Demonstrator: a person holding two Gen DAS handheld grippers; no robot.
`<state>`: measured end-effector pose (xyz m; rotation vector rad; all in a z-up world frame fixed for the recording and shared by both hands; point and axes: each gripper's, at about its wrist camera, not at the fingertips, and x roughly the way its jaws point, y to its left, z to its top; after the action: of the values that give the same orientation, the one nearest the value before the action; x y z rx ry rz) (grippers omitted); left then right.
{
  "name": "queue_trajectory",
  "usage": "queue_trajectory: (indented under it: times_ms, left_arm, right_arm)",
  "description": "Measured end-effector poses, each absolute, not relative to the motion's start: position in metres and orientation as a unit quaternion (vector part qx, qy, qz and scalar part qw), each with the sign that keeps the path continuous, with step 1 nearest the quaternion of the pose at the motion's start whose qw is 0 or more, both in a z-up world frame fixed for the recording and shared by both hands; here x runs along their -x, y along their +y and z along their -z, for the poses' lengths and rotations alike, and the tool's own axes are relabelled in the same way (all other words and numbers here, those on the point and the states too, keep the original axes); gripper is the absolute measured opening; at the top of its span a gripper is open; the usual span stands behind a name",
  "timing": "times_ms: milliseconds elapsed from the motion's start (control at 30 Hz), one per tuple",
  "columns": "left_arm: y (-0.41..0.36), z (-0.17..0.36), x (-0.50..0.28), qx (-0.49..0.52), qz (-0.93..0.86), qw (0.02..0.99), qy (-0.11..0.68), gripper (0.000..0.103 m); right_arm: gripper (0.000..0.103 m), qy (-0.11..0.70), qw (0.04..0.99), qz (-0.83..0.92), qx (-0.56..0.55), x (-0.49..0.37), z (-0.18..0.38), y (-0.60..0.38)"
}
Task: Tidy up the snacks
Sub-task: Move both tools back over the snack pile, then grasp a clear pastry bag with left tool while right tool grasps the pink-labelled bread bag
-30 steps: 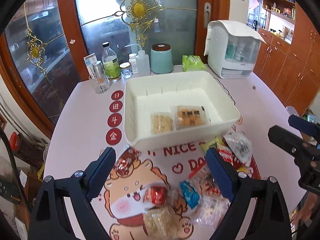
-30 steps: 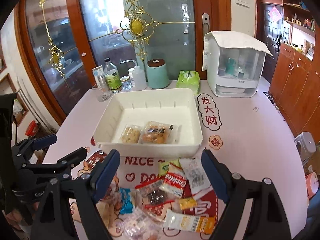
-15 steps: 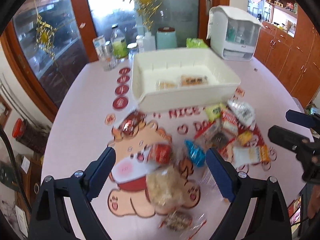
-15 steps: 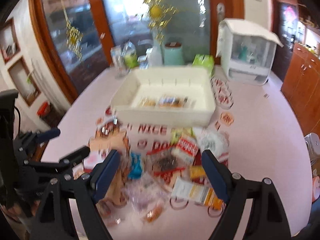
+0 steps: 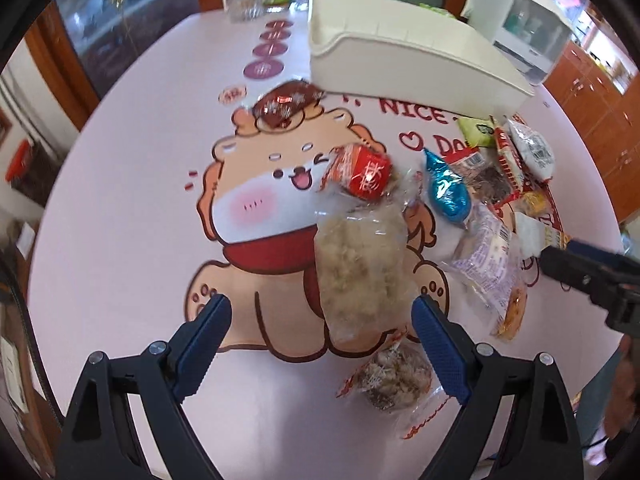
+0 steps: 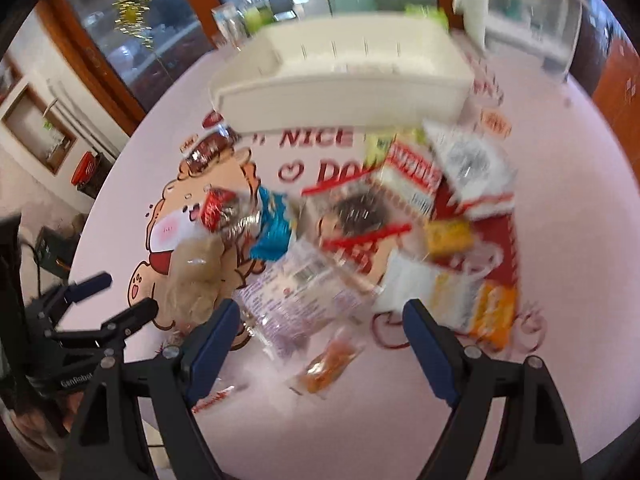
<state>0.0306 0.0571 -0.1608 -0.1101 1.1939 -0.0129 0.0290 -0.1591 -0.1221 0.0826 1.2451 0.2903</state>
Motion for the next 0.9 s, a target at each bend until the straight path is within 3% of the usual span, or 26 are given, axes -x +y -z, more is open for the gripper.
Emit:
queue_trajectory:
  times_ms: [300, 733, 833, 900]
  left_arm:
    - [0.047, 0.193, -0.056, 0.086, 0.011, 0.801, 0.592, 0.091]
    - [0.035, 0.206, -0.066, 0.074, 0.011, 0.793, 0.604, 0.090]
    - [0.032, 0.209, -0.066, 0.069, 0.016, 0.791, 0.608, 0.079]
    - [0.028, 0.211, -0.066, 0.058, 0.017, 0.792, 0.608, 0.070]
  right_arm:
    - [0.084, 0.631, 0.763, -0.099, -0.098, -0.048, 0.159, -0.148]
    - [0.084, 0.665, 0.737, -0.084, -0.086, -0.061, 0.186, -0.128]
    - [0.078, 0.662, 0.742, -0.081, -0.068, -0.060, 0.187, -0.124]
    - [0.068, 0.661, 0.744, -0.081, -0.056, -0.060, 0.188, -0.122]
